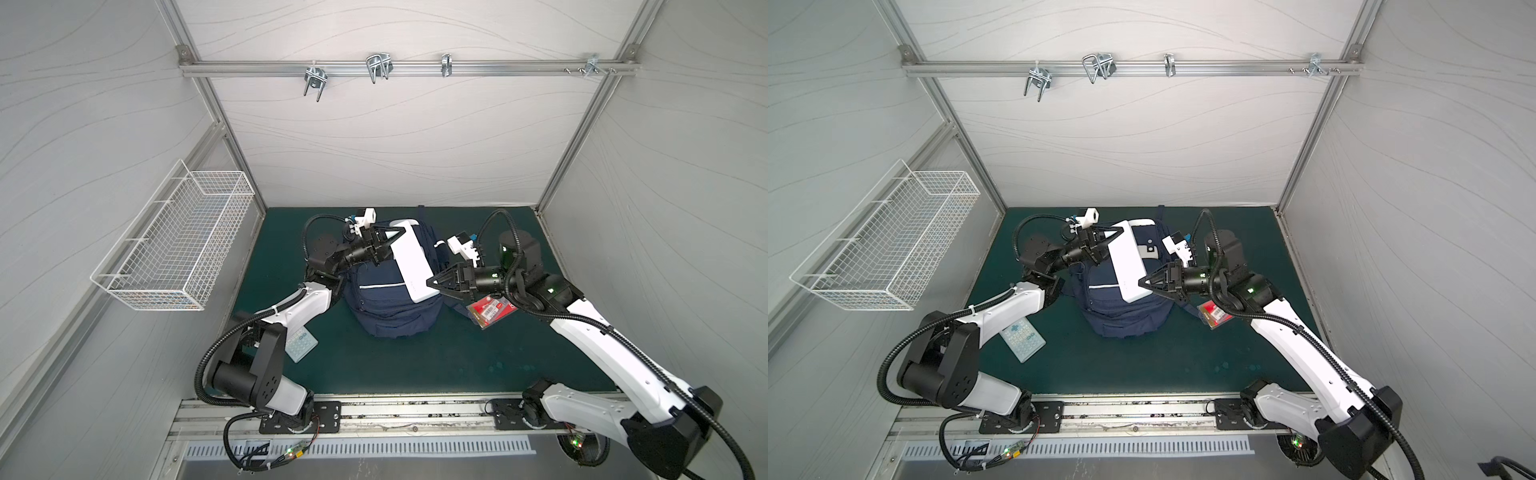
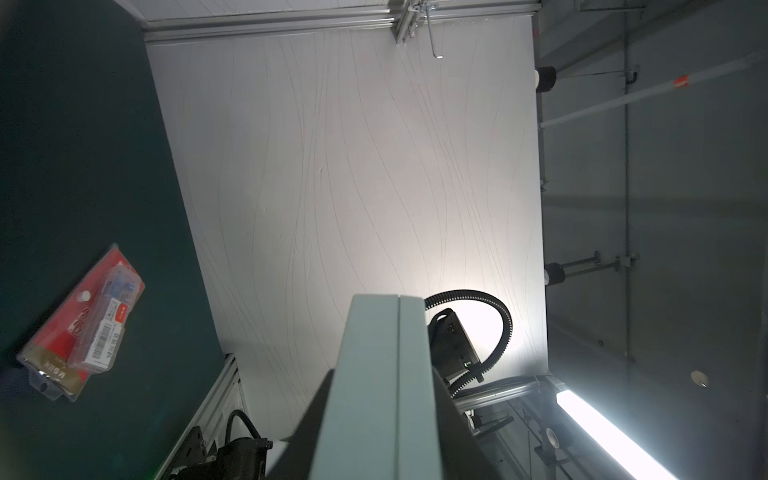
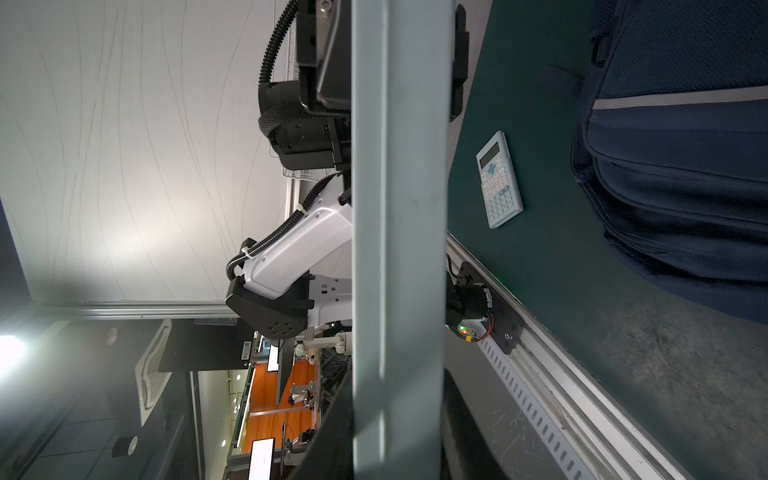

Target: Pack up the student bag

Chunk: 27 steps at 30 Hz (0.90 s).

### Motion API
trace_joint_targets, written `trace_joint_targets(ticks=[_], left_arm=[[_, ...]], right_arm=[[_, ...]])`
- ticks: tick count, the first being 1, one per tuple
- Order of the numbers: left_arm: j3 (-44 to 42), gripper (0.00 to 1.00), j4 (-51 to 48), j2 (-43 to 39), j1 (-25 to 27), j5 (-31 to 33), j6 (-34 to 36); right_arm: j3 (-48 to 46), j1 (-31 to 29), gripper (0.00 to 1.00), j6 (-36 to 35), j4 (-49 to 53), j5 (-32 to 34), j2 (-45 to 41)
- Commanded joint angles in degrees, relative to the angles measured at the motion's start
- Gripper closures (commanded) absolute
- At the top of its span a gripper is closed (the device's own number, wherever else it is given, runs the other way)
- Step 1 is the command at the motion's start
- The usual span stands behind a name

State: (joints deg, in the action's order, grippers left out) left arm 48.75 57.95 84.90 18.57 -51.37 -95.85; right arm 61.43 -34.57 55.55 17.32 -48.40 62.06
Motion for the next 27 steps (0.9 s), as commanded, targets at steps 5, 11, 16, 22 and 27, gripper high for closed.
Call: trace_joint_targets(ticks=[5, 11, 16, 22, 27], left_arm=[[19.6, 0.01, -86.23, -7.51, 2.07, 27.09, 53.79], [24.98, 0.12, -107.62, -3.53, 8.85, 56.25, 70.78], [22.98, 0.07, -104.75, -0.44, 17.48, 59.02, 75.9], [24.27, 0.01, -102.27, 6.18, 25.65, 63.58, 83.21], [26.99, 0.01, -101.6, 12.81, 28.24, 68.49, 86.13]], right_arm=[[2.71, 5.48, 0.9, -8.51, 15.05, 5.85, -3.82], [2.28, 12.25, 0.92, -18.29, 34.74, 15.38, -5.42], [-2.93, 16.67, 0.94, -19.17, 38.12, 16.76, -8.27], [-6.27, 17.26, 0.94, -17.97, 38.06, 16.37, -11.2], [-8.18, 17.35, 0.94, -16.92, 38.44, 15.88, -13.56]])
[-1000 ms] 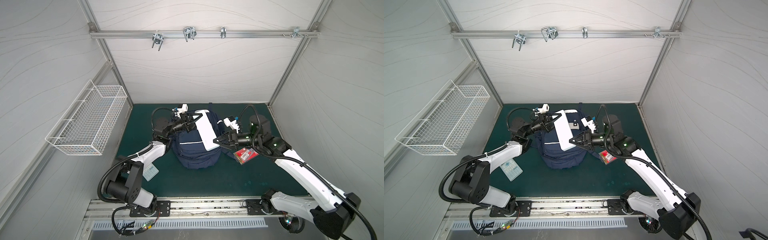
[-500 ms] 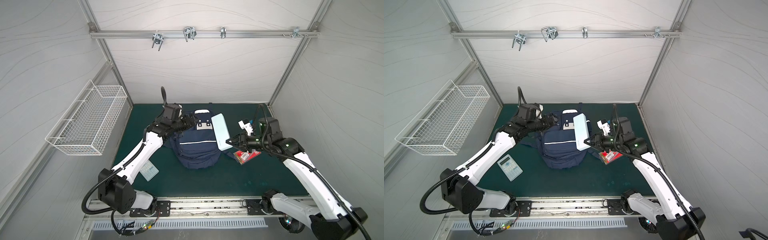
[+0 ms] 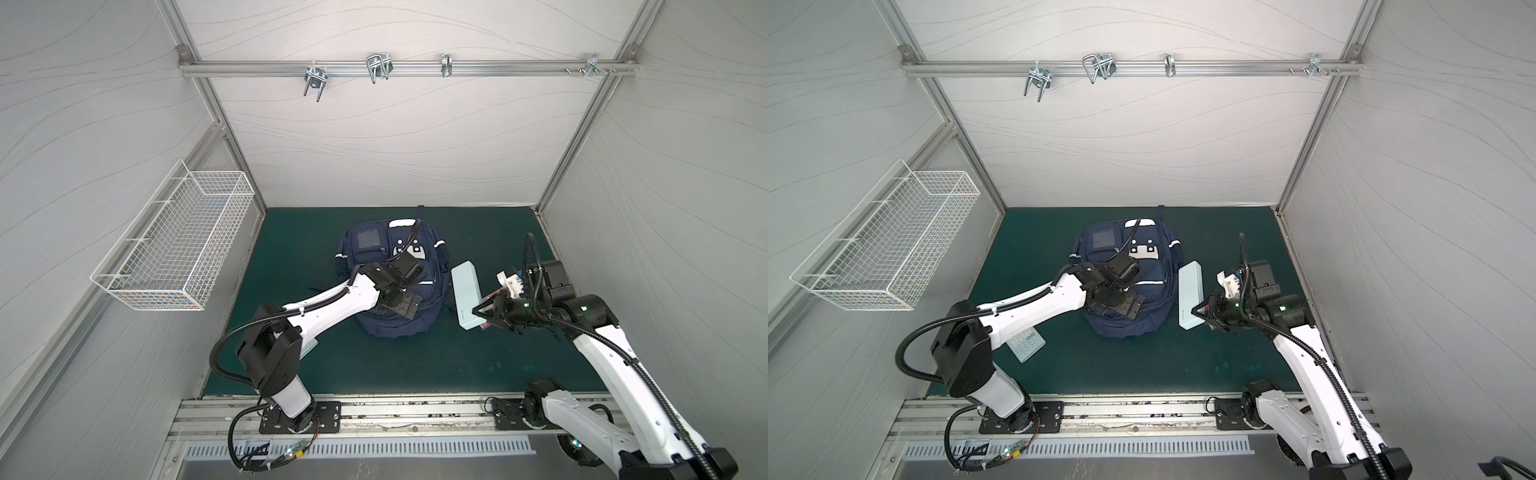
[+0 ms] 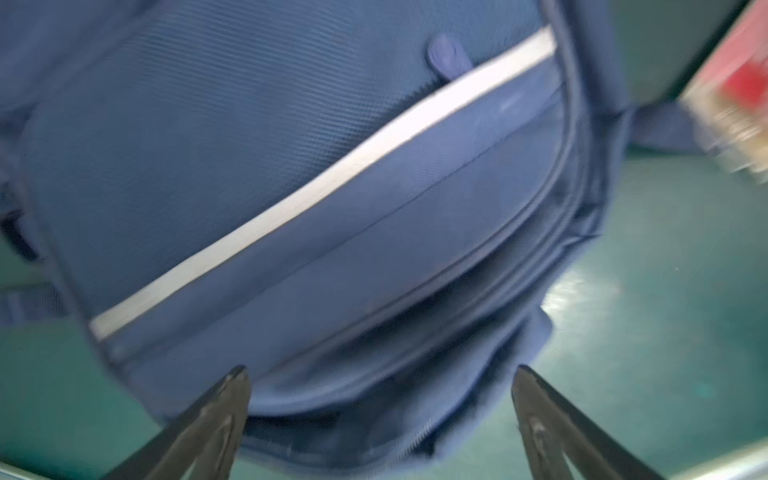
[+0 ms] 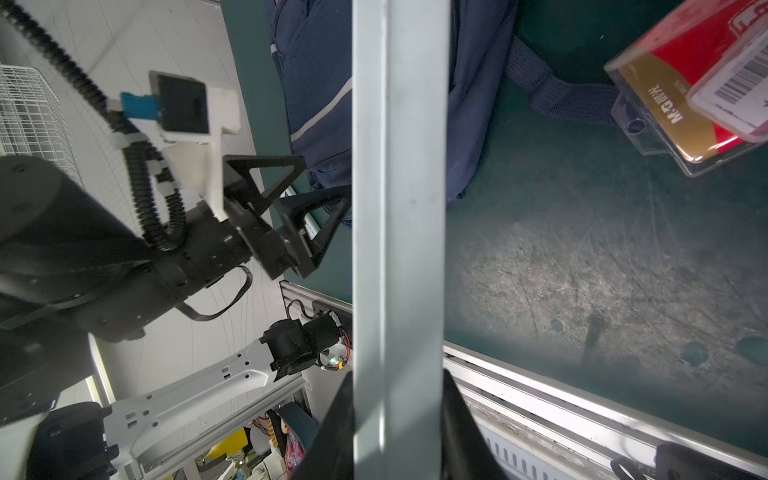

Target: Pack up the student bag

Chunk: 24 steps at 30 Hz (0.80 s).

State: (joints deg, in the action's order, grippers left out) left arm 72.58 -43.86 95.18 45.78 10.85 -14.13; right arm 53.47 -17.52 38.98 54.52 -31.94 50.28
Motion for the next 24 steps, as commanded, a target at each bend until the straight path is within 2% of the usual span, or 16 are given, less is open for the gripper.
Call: trace_joint_targets(ticks=[1, 5, 7, 10, 13, 16, 17, 24], left_arm=[[3.51, 0.01, 0.65, 3.62, 1.96, 9.69, 5.33], [4.04, 0.04, 2.72, 7.14, 2.68, 18.12, 7.58], [4.74, 0.14, 3.34, 8.99, 2.56, 21.94, 7.9], [6.49, 0.38, 3.36, 11.12, 2.48, 25.0, 7.04], [7.81, 0.78, 3.97, 11.53, 2.55, 25.97, 7.01], [9.82, 0.96, 3.52, 10.0, 2.52, 25.64, 7.16], [10.7, 1.0, 3.01, 9.31, 2.55, 25.41, 7.1], [18.03, 1.0, -0.1, 2.82, 2.56, 20.71, 8.59]], right_arm=[[-0.58, 0.36, 0.94, -0.18, 1.28, -0.7, -2.21], [-1.18, 0.29, 0.94, 0.56, 1.73, -1.26, -3.57], [-1.09, 0.3, 0.94, 0.74, 1.99, -1.28, -4.05], [-1.07, 0.29, 0.94, 0.92, 2.53, -1.36, -4.63], [-1.27, 0.32, 0.95, 0.75, 3.17, -1.15, -4.93], [-1.57, 0.29, 0.95, 0.15, 3.88, -0.86, -5.45], [-1.74, 0.29, 0.95, 0.11, 3.84, -0.69, -5.5], [-4.16, -0.88, 0.94, 0.44, 1.41, -1.16, -5.16]])
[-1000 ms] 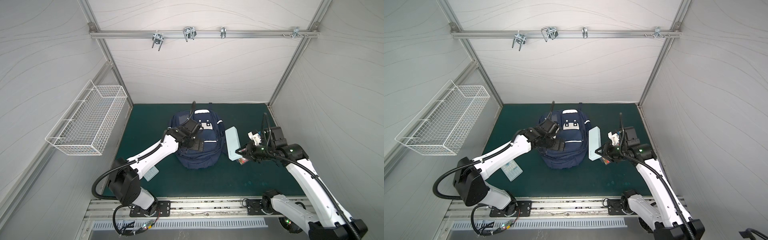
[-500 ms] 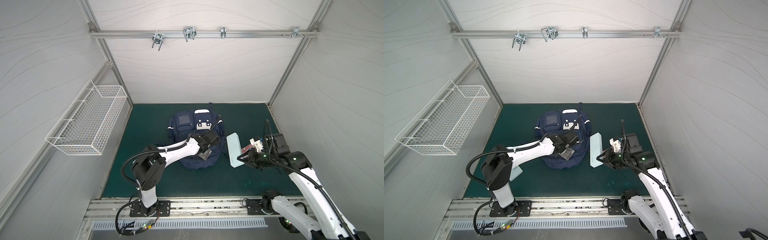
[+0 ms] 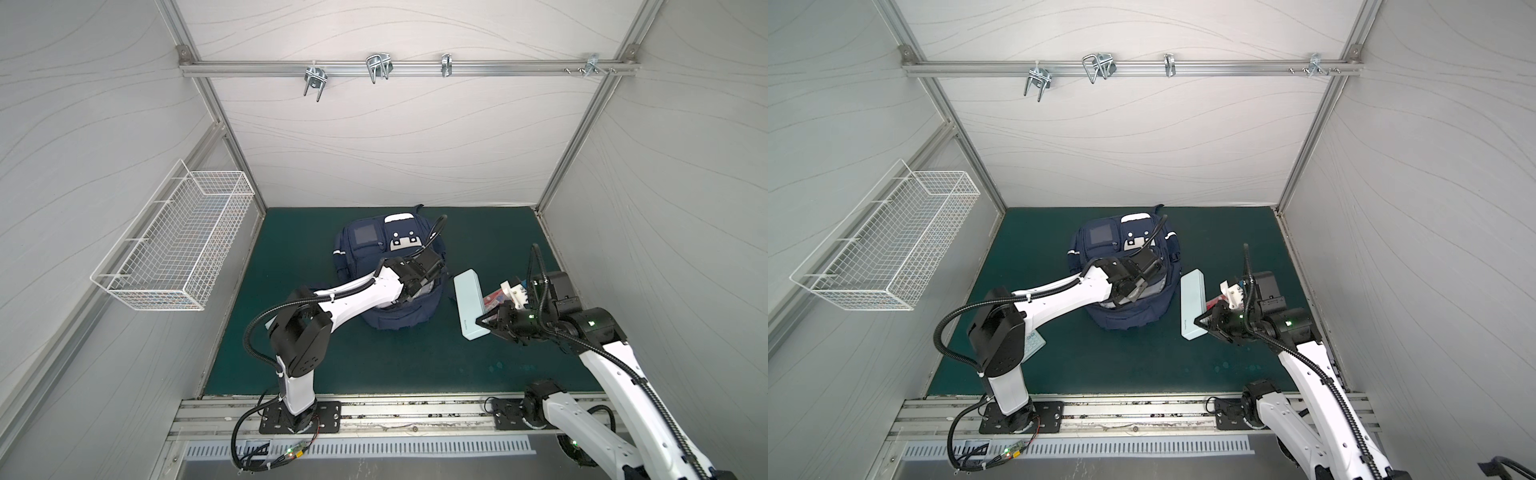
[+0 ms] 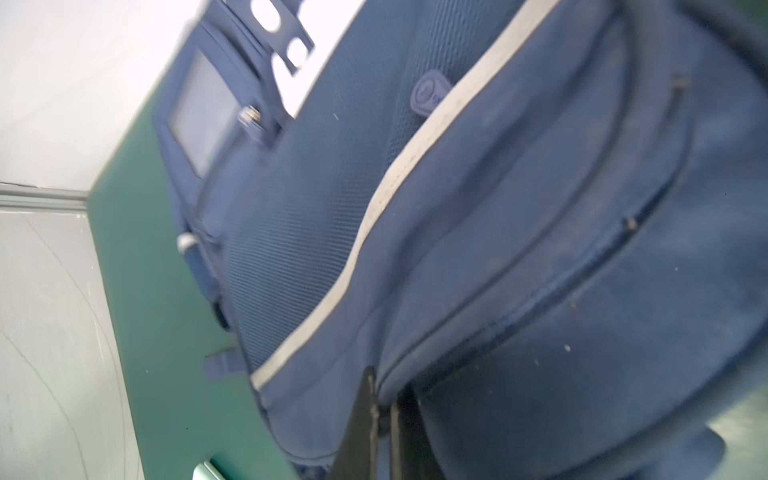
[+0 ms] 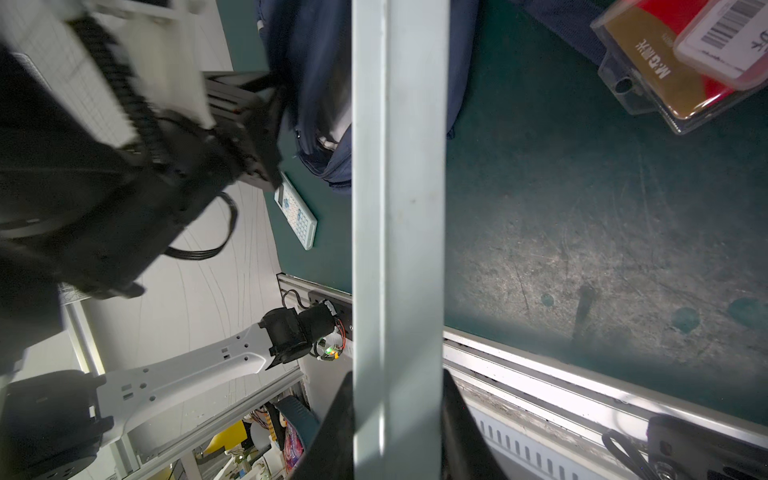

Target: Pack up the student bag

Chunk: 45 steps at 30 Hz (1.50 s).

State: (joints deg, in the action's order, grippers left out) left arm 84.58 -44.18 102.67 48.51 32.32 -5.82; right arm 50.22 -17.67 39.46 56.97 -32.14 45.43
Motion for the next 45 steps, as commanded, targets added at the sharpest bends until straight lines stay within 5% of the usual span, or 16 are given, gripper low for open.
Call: trace_joint_targets(ticks=[1, 10, 17, 24, 26, 30, 33, 42, 43, 45], left_arm=[[7.25, 1.0, -0.26, -5.13, -0.21, -1.38, 1.0], [9.46, 1.0, 0.35, -10.53, -0.18, -11.78, 4.9], [11.93, 1.0, -0.29, -11.74, -0.22, -15.62, 3.21], [12.36, 1.0, 0.12, -11.92, -0.31, -21.42, -1.61], [12.12, 1.0, 0.19, -11.98, -0.35, -22.48, -3.26], [9.7, 1.0, 0.98, -12.86, -0.85, -21.97, -4.98], [5.87, 1.0, 2.13, -14.12, -3.21, -22.43, -6.51], [-2.51, 1.0, 5.33, -16.14, -6.95, -27.72, -11.07], [-2.43, 0.93, 4.67, -15.88, -6.95, -27.7, -11.95], [-1.6, 0.57, 0.86, -15.79, -7.08, -24.93, -15.15]], right_arm=[[-1.41, -1.51, 0.94, 0.4, -2.15, -0.82, -0.11], [-4.53, -10.43, 0.93, 9.51, -30.6, -2.38, 10.24], [-3.28, -15.75, 0.95, 14.44, -57.02, 0.5, 30.05], [3.45, -21.35, 0.96, 19.86, -72.58, 2.82, 49.43], [4.56, -21.99, 0.9, 20.81, -74.71, 3.39, 52.79], [3.17, -21.14, 0.43, 20.41, -69.19, 7.26, 51.98], [0.32, -19.96, 0.28, 16.58, -57.47, 12.18, 45.15], [-5.31, -11.26, 0.23, 6.93, -20.65, 26.25, 15.93], [-5.03, -10.43, 0.24, 5.17, -18.19, 26.71, 13.73], [-3.08, -9.69, 0.25, 1.12, -13.23, 26.93, 9.4]])
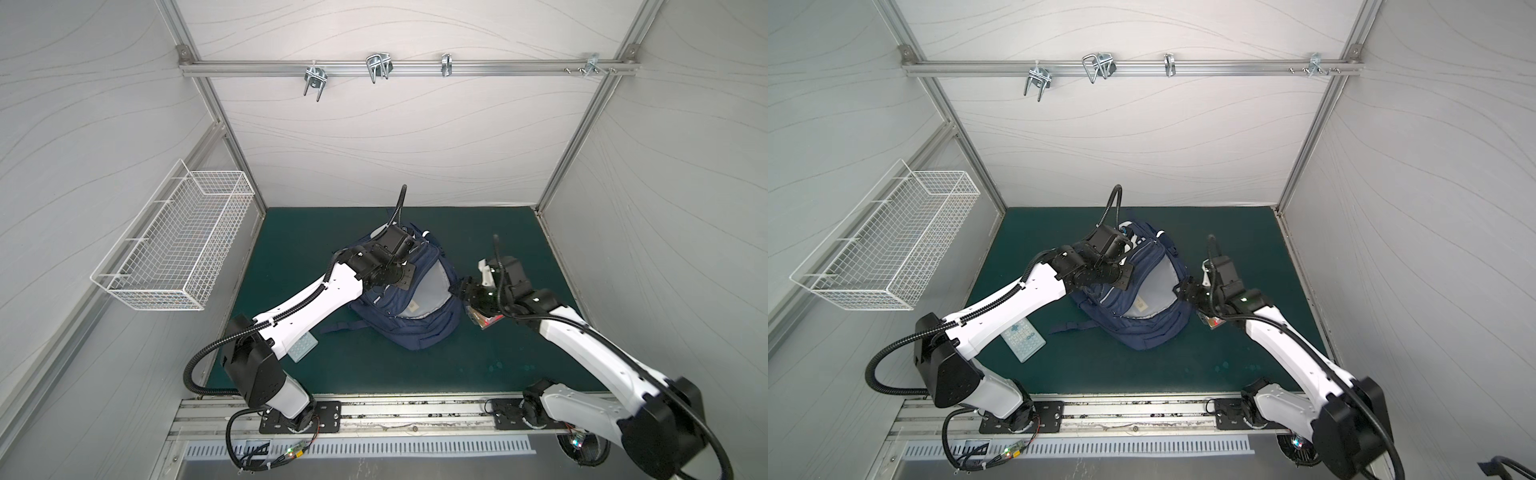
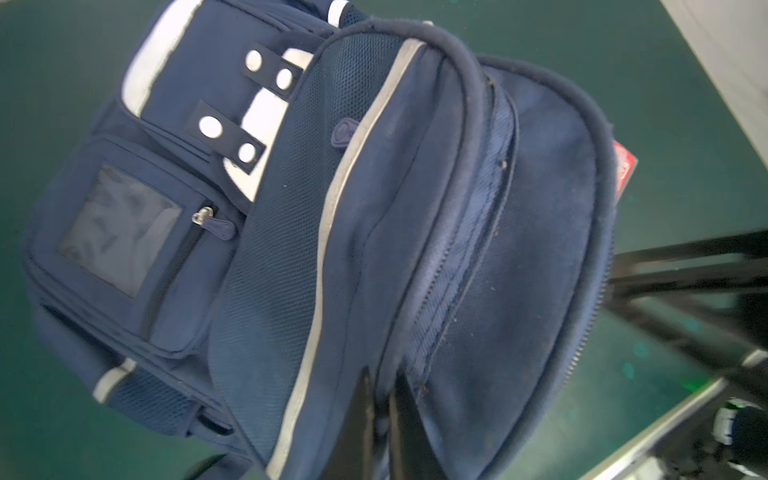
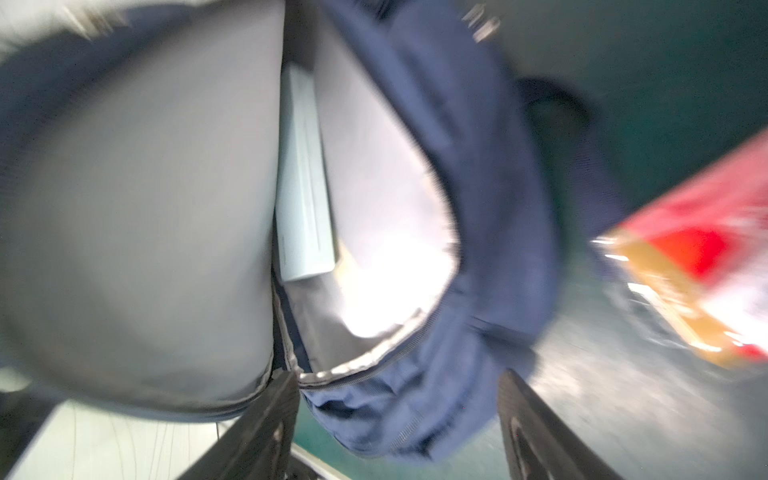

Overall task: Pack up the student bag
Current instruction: 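Release the pencil case with the right gripper while the left moves to the calculator, then grasp the light-blue calculator by its top end with the left gripper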

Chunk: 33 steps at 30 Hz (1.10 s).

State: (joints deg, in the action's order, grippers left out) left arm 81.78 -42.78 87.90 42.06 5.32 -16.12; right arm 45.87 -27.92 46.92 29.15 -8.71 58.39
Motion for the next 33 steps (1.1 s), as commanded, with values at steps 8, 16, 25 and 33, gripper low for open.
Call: trace_joint_targets(ticks=[8, 16, 25, 33], left_arm=[[-10.74, 0.01, -11.84, -18.39, -8.18, 17.93, -21.54], [-31.93, 0.01, -18.43, -29.46, -27.66, 26.42, -30.96], [-46.89, 0.01, -5.91, -29.41, -45.64, 20.19, -39.69], [-49.26, 0.01, 10.5, -19.77, -55.97, 5.65, -36.23]], right_arm=[[5.79, -3.19, 0.23, -12.31, 18.96, 2.11, -9.88], [6.06, -8.78, 0.16, -13.76, 13.06, -1.11, -5.47], [6.39, -8.82, 0.11, -15.32, 11.44, -4.13, -4.67], [4.28, -8.65, 0.1, -12.96, 10.2, -6.54, -8.0]])
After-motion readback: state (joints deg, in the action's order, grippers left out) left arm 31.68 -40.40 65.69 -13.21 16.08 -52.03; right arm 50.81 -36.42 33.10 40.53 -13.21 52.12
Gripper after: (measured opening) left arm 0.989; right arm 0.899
